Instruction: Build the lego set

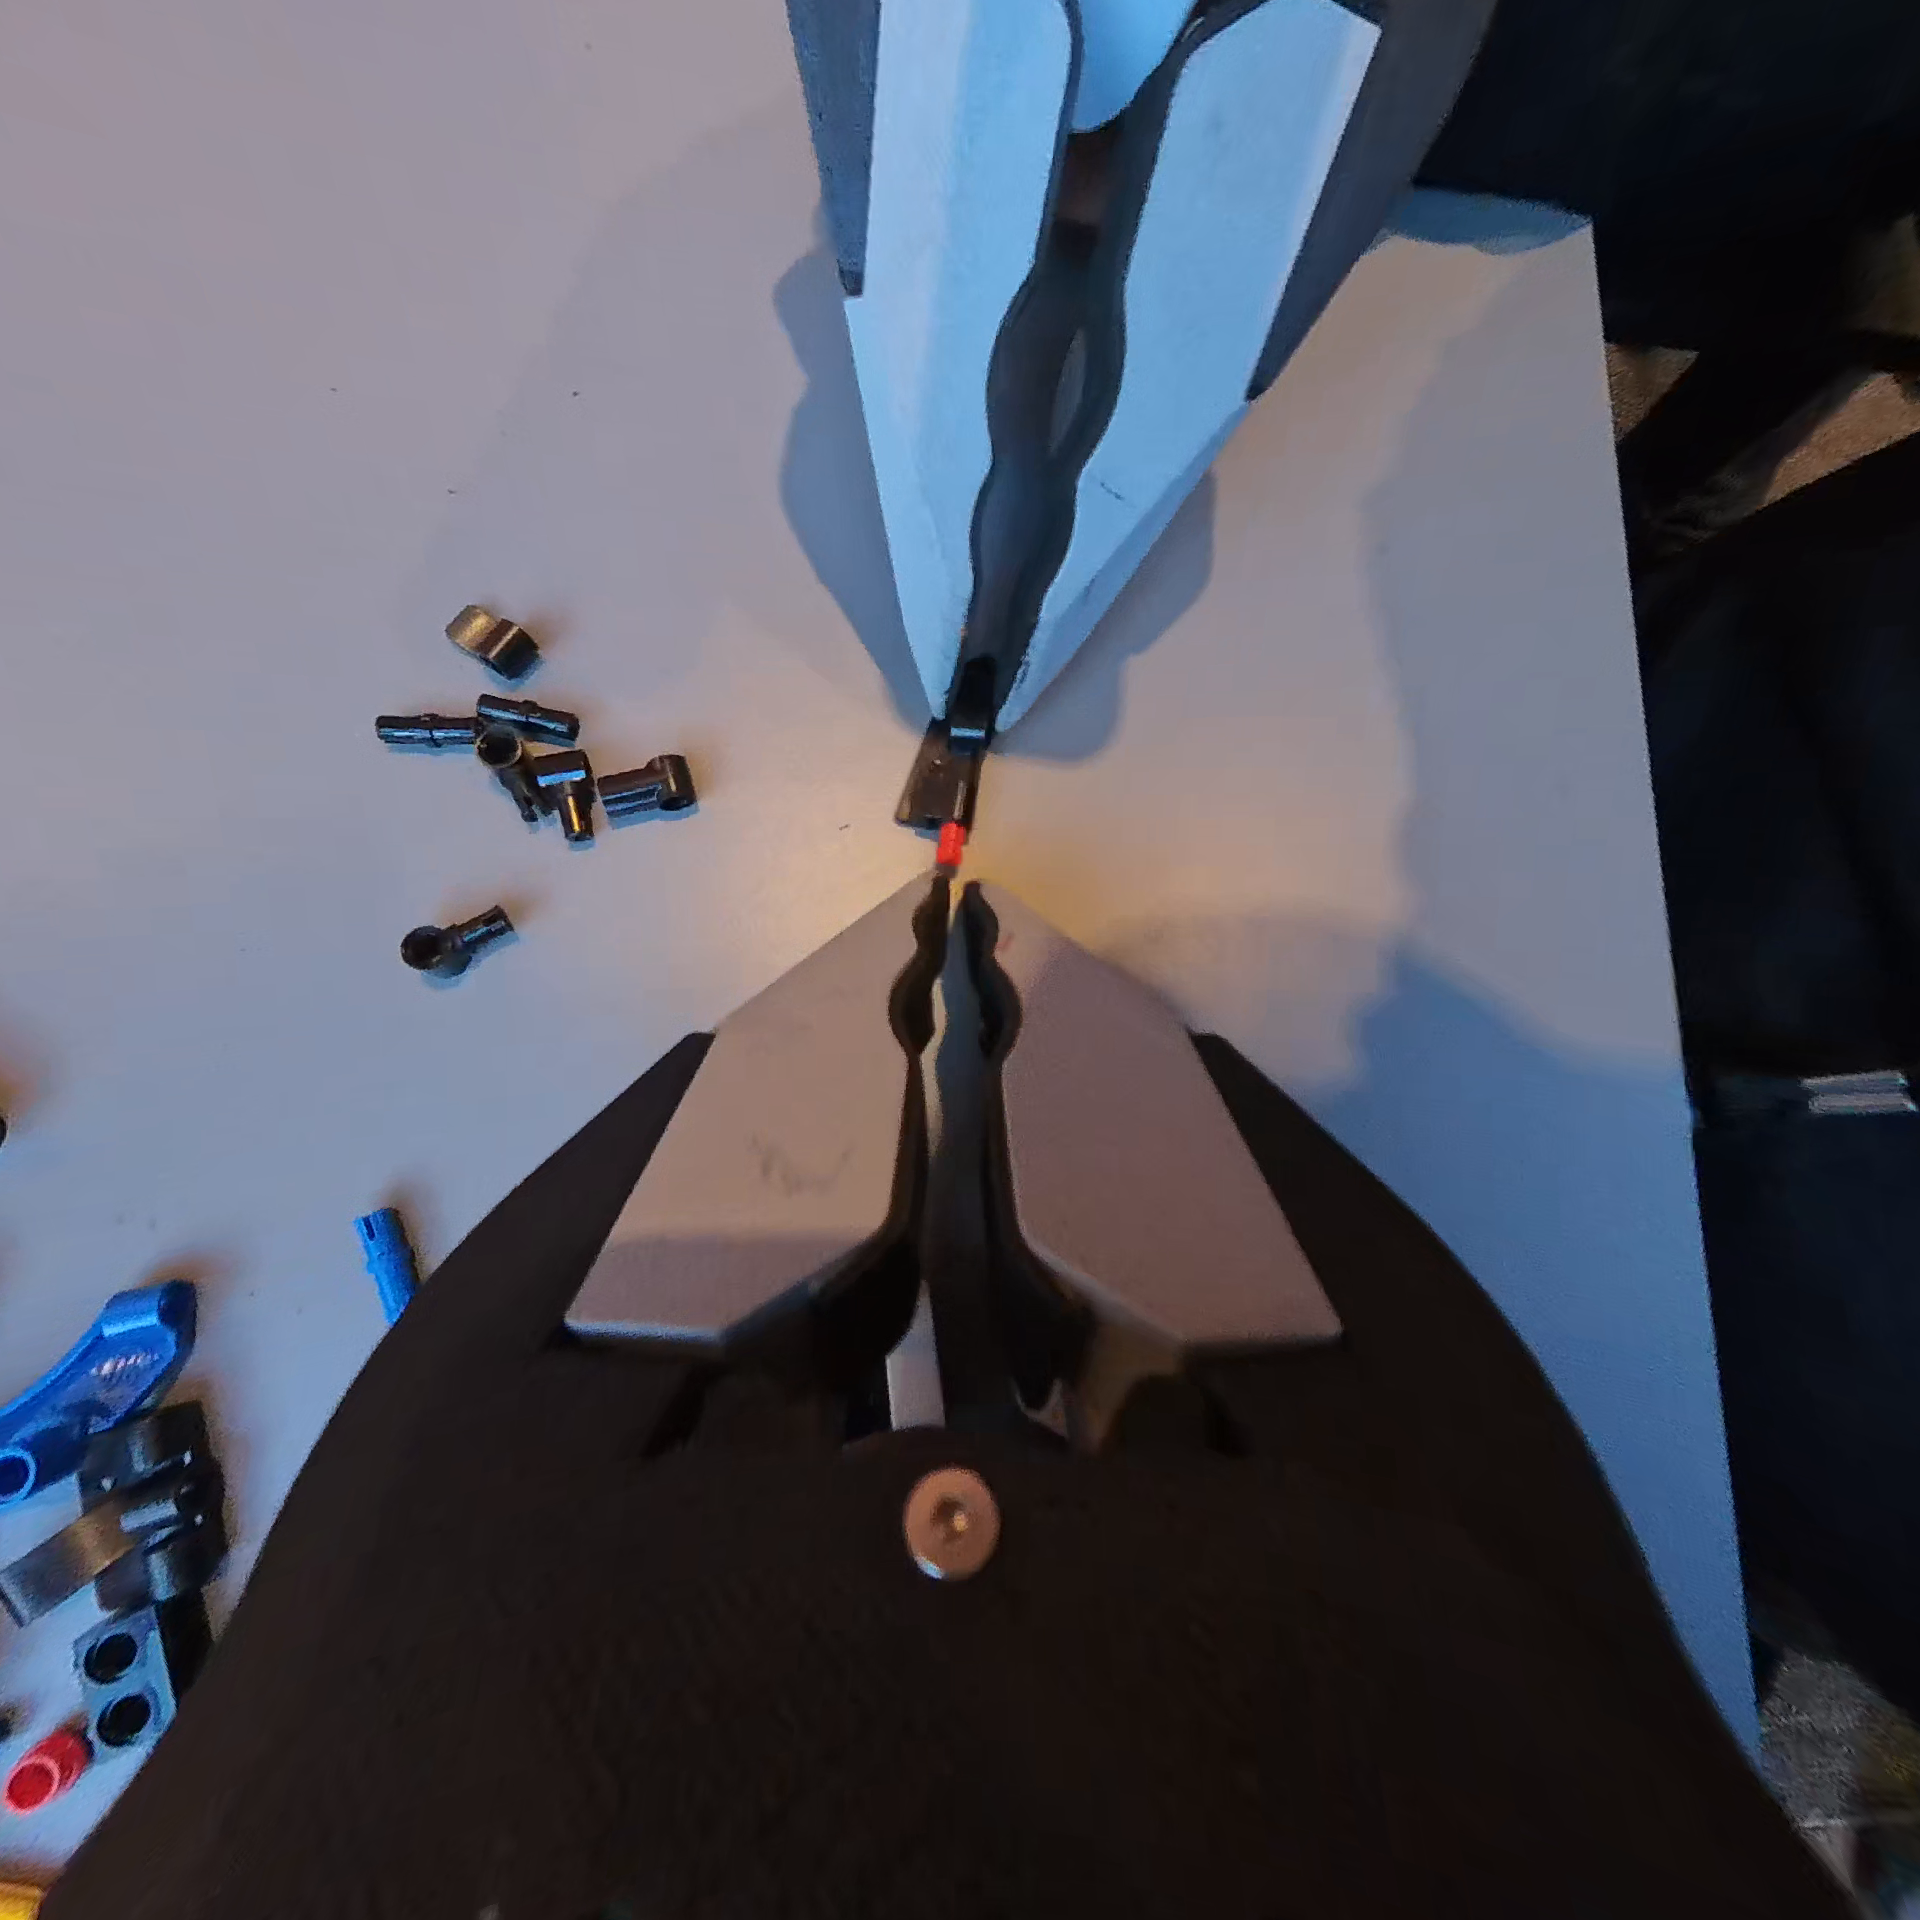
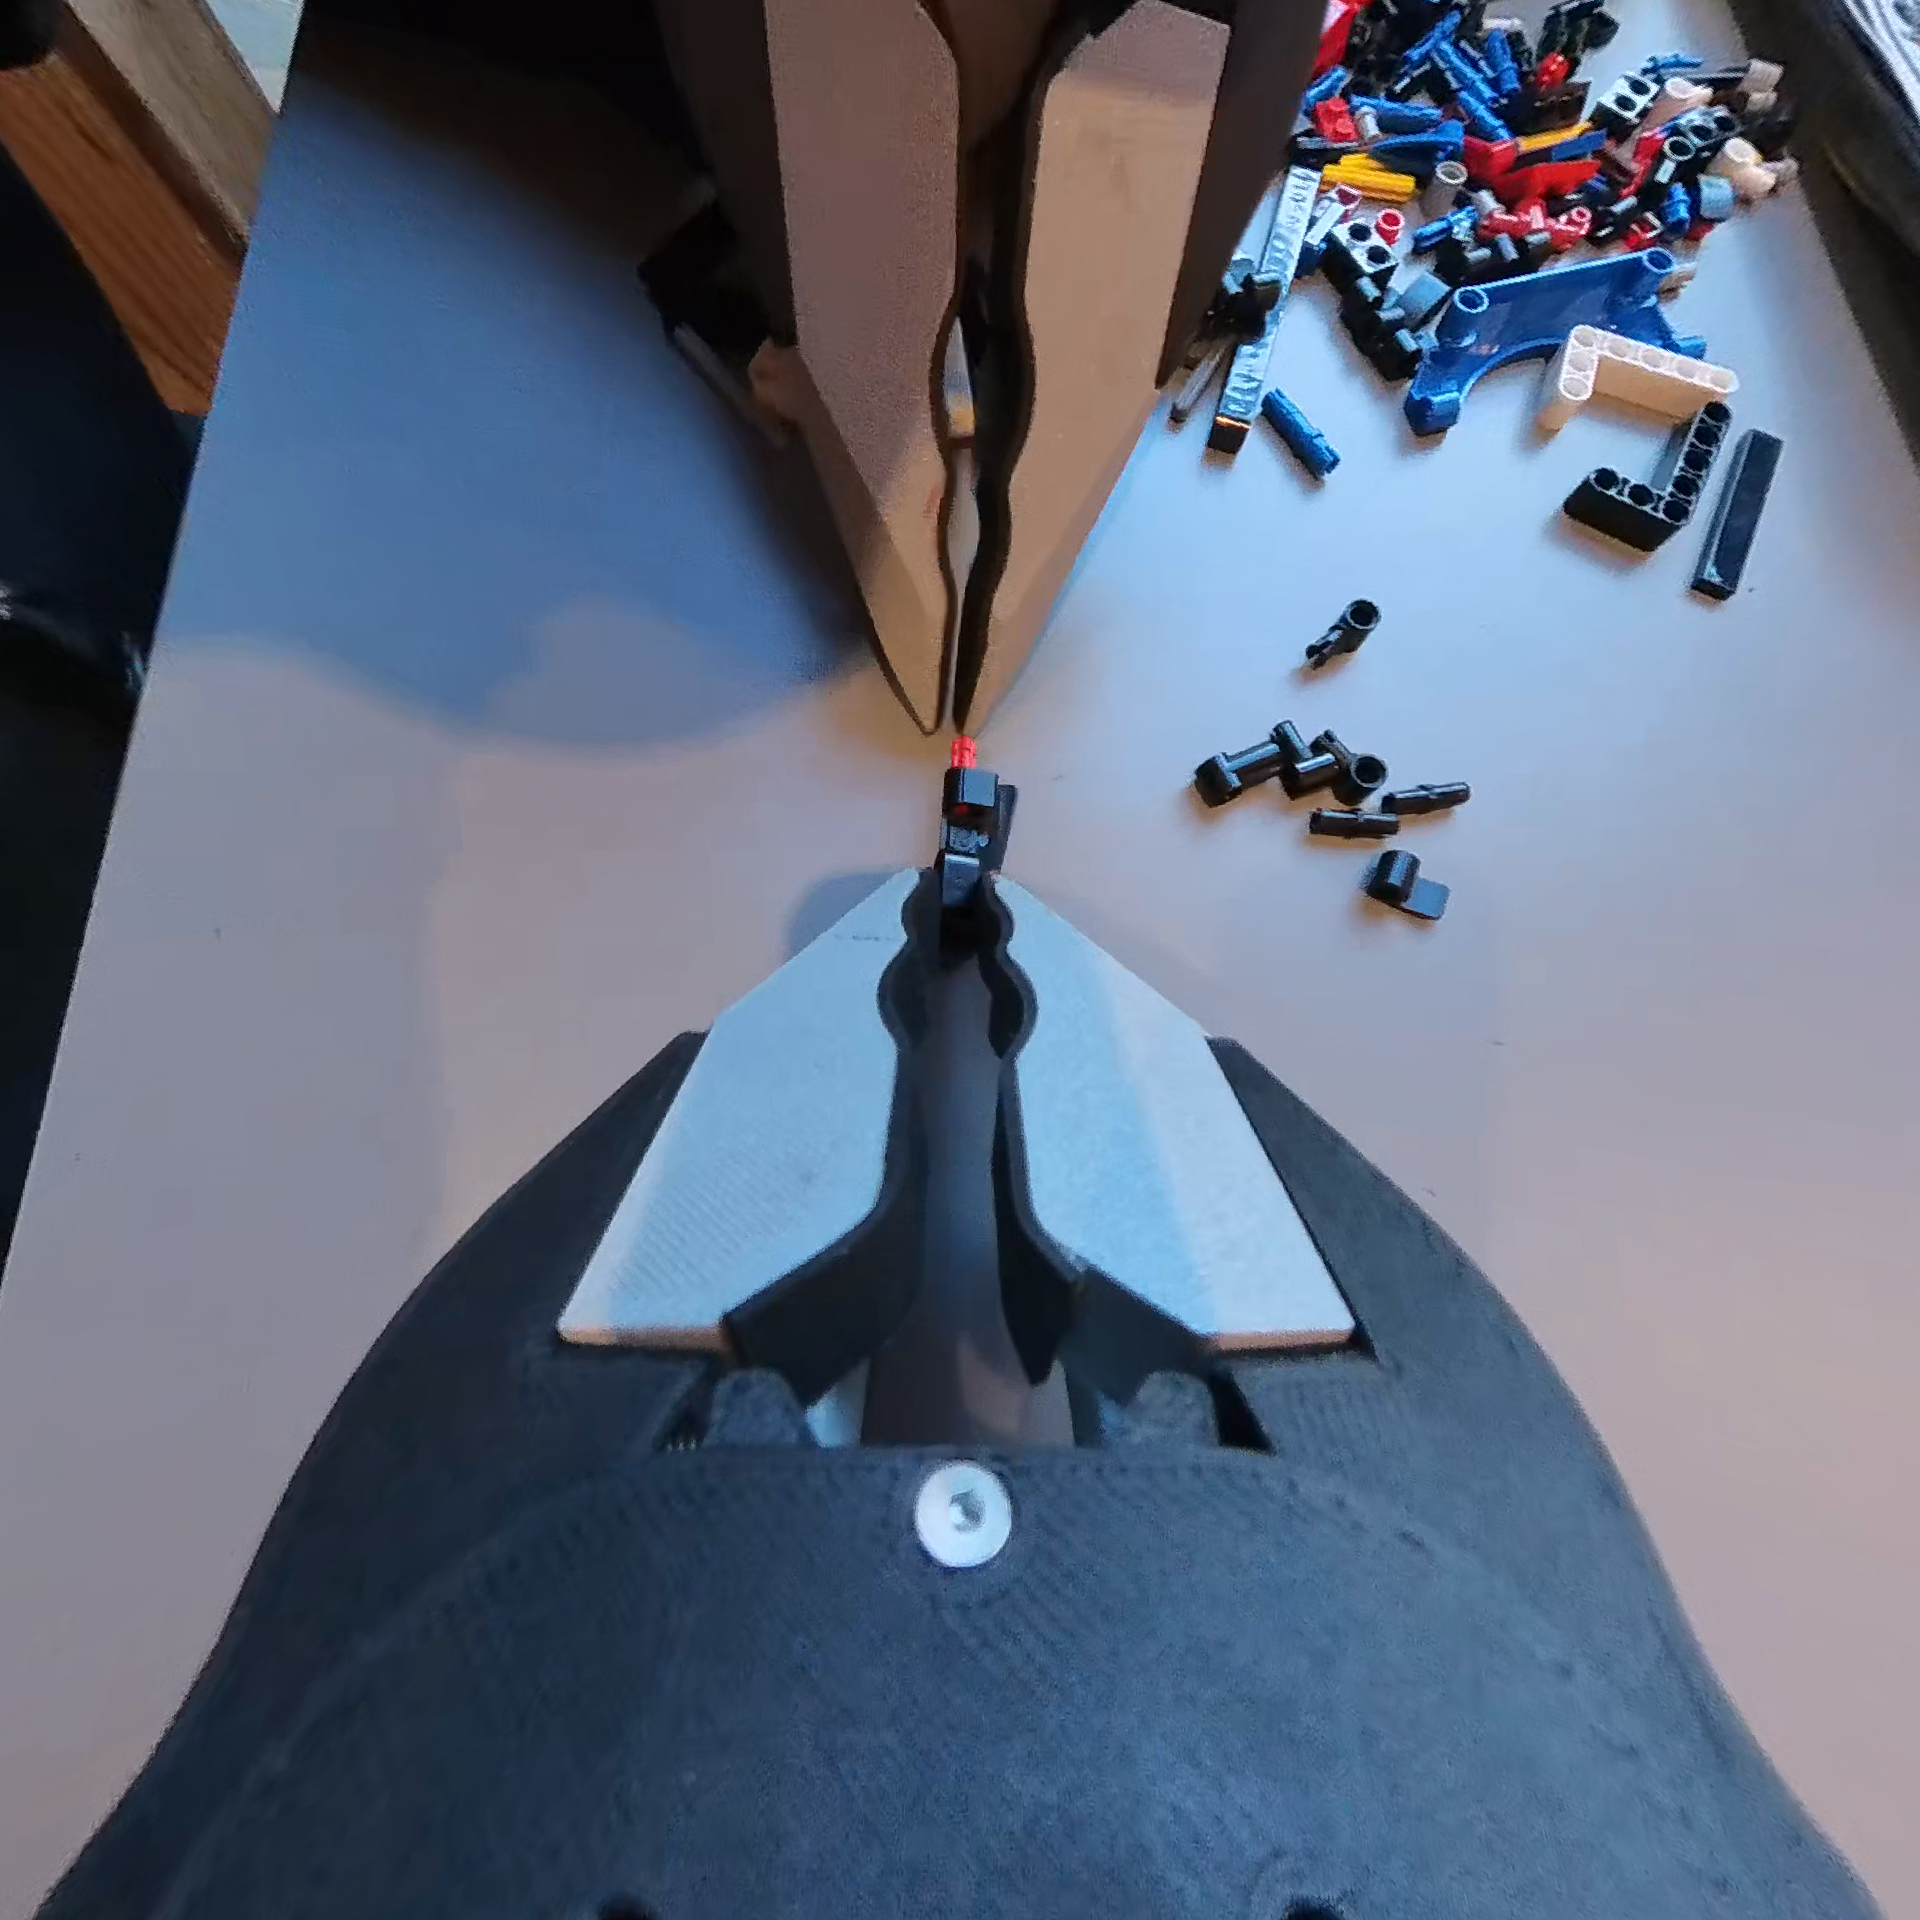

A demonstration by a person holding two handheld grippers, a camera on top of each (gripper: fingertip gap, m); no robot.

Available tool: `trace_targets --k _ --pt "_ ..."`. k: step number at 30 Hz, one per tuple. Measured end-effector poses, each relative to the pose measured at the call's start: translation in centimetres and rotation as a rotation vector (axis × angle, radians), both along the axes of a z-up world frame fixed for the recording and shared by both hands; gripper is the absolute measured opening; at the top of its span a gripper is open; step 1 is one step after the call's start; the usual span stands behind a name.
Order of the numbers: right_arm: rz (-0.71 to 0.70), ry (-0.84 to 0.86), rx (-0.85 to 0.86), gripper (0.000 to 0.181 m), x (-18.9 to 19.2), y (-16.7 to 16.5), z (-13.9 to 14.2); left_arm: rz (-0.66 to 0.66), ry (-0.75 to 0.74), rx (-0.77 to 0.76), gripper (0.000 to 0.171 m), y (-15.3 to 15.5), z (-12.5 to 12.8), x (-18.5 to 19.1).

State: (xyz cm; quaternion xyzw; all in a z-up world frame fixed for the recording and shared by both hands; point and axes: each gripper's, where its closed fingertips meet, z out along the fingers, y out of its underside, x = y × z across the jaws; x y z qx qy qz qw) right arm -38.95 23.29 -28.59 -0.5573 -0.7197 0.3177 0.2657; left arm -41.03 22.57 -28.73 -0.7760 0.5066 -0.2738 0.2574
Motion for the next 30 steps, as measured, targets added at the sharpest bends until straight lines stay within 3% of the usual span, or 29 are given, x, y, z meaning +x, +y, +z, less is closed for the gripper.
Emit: trace_targets --k 30 --pt "0.062 -0.019 -0.045 0.004 -0.09 -0.31 -0.09 -0.04 0.016 0.009 0.0 -0.19 -0.06 0.27"
